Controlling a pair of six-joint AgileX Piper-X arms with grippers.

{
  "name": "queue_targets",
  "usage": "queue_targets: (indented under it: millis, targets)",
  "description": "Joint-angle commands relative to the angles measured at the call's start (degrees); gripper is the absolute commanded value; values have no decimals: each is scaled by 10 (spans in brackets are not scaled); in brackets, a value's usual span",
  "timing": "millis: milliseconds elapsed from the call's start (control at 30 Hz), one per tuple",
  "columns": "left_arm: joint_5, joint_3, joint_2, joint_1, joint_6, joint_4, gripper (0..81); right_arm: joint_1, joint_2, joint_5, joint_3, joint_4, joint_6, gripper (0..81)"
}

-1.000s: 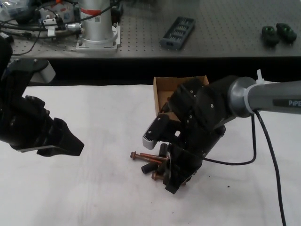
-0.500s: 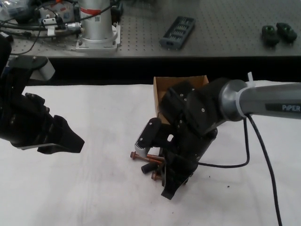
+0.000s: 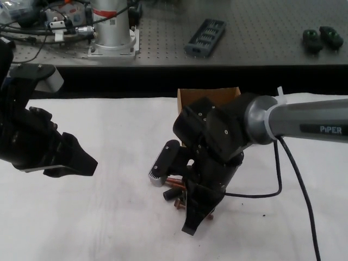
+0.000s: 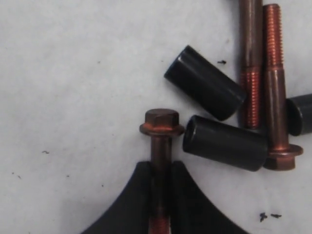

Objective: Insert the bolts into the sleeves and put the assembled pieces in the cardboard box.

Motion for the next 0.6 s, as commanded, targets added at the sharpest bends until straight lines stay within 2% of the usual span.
queue_targets:
  millis: [0,200,400,567]
  targets:
    - [-5,-2,-6,2,-8,-6,293,4,10,-12,11,29,22,43]
    - [-5,-2,-6,2,-4,-93,293,-6,-62,-77,11,32,26,43]
    - [-7,-2,24,-1,-27,-154,293,-44,-205,-149,12,51,85,43]
    - [-7,-2,90,-35,-27,-145,293,-74,-336,-163,12,35,129,43]
